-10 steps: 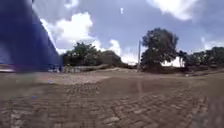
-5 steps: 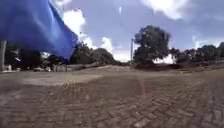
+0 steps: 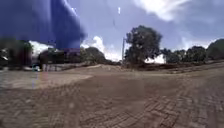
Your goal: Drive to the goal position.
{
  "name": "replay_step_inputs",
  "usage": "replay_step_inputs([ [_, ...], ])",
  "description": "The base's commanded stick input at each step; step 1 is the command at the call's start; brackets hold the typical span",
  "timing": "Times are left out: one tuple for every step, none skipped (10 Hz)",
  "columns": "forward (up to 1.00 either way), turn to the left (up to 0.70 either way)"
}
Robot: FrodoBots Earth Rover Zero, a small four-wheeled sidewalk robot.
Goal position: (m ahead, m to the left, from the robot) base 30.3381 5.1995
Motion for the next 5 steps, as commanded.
replay_step_inputs([
  [0.7,0.0],
  [0.7,0.0],
  [0.83,0.0],
  [0.85,0.0],
  [0.85,0.0],
])
